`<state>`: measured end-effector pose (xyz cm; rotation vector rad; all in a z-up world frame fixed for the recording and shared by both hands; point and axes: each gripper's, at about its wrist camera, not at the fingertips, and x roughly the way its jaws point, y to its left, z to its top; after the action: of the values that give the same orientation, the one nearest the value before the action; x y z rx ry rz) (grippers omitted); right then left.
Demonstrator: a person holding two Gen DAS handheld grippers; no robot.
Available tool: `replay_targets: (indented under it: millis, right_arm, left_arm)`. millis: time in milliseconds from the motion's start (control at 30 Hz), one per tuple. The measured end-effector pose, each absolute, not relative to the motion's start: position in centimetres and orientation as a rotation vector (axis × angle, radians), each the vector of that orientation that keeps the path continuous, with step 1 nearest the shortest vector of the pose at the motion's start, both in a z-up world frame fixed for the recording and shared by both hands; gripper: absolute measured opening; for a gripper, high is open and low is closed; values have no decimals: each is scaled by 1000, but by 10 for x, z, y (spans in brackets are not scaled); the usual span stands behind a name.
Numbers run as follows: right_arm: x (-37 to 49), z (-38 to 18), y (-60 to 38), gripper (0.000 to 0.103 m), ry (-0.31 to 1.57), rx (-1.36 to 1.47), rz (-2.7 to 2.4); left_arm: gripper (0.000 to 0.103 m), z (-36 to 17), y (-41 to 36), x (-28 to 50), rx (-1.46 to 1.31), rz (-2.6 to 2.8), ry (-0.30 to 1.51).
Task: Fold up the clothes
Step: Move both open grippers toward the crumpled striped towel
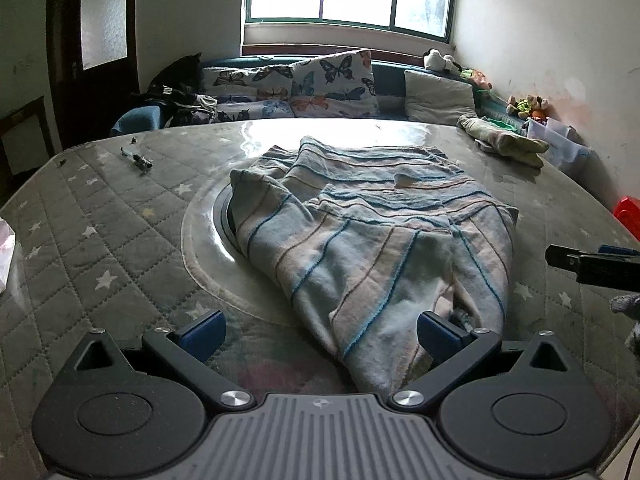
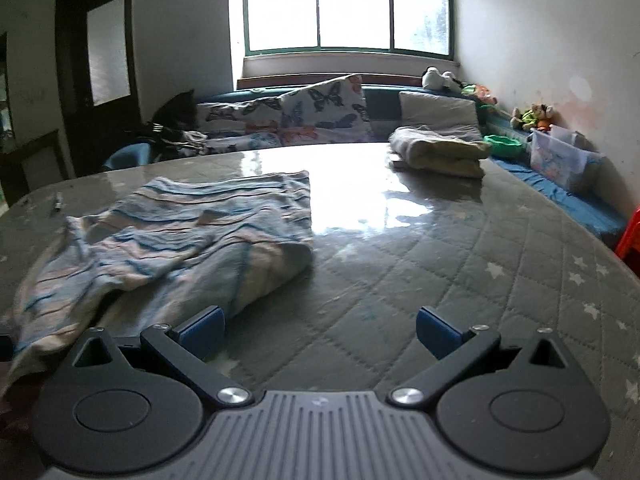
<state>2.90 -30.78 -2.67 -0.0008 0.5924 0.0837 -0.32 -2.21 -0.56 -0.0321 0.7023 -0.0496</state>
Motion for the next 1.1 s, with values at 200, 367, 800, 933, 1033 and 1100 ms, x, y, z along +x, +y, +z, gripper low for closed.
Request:
replay_targets:
  millis: [200,367,800,933,1033,1100]
  right_arm:
    - [15,-26,-290,103,611,-15,135]
    - [3,-27,-280,103,607,-41,178]
    - [-16,-26,-272,103,600,-35,214]
    - [-19,-25,-271,103,593,-32,217]
    - [-22,-24,-271,103,589,-27,217]
    - [-22,-24,-271,103,587,-26,219]
  left_arm:
    - [103,-9,-23,-7,-30,-40,719]
    - [103,-10,-24,-11,-20,-36,723]
    - [103,-10,-33,-25,6,-42,725]
    - [103,-10,-35,-29,11,-46,725]
    - [103,-10,-37,-31,14,-44,724]
    - [103,-9,-38,-33,16,-45,722]
